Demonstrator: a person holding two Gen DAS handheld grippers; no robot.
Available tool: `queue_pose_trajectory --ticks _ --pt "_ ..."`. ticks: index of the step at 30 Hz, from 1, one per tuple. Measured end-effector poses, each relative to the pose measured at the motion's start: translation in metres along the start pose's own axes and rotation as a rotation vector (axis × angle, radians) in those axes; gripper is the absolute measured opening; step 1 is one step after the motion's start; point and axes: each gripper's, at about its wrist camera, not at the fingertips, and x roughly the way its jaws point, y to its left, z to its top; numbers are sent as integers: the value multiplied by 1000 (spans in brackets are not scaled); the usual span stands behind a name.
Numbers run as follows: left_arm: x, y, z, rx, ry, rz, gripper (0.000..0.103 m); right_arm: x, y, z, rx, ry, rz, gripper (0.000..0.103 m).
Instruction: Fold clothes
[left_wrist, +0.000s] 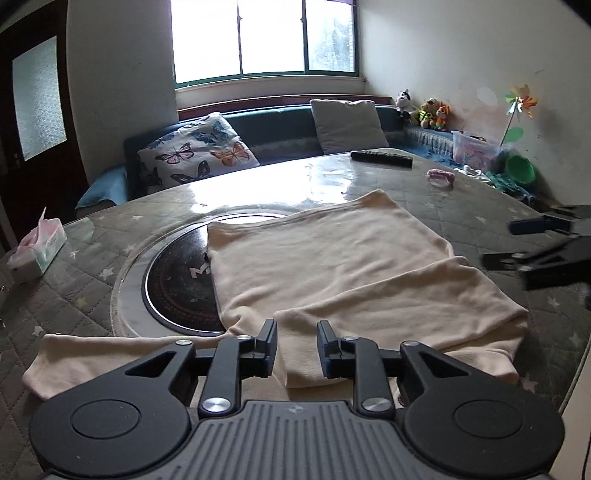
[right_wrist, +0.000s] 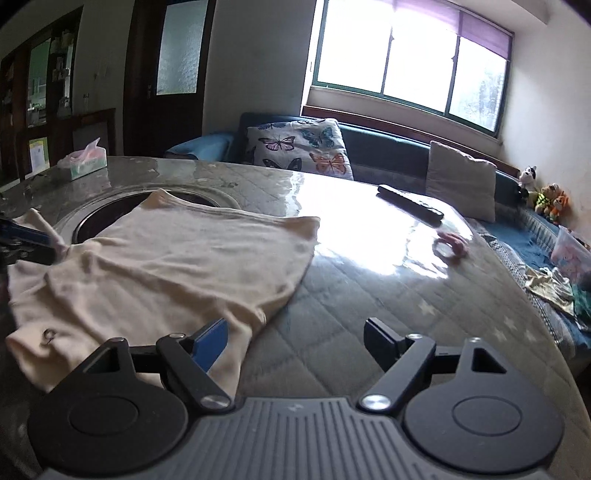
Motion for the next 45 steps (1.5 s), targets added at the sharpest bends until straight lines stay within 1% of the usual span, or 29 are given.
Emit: queue_pose_trajectory --ticks 7,10,12,15,17,20,22,24,26,29,35,38,41,45 --pt "16 -8 -2 27 31 -60 26 42 -2 5 0 50 -10 81" --pt "23 -11 -6 34 53 -67 25 48 -6 4 16 44 -13 81" --pt "25 -12 -8 32 63 -75 25 47 -10 5 36 37 -34 80" --pt "25 -12 -7 22 55 -81 26 41 -14 5 34 32 -69 80" --pt "27 -12 -6 16 54 -79 25 34 -12 6 16 7 -57 80" --pt "31 -13 -7 11 64 -80 26 29 -5 9 10 -18 -14 80" --pt "31 -13 -10 9 73 -83 26 32 3 8 -8 -13 -4 80" --pt "29 -12 -14 12 78 -82 25 40 9 2 -22 17 7 80" --pt "25 -10 -17 16 77 -87 25 43 10 -4 -30 28 2 80" --pt "20 -8 -17 15 68 -83 25 34 7 -8 -19 25 9 81" --pt "17 -4 -22 -5 63 -72 25 17 16 -21 -66 20 26 81" --pt "11 -2 -23 -5 57 -70 25 3 22 -26 -109 -2 15 81" --pt "9 3 -27 -22 58 -58 26 -7 25 -25 -130 -20 5 85" --pt "5 11 -32 -52 65 -43 28 -9 30 -33 -142 -9 3 85"
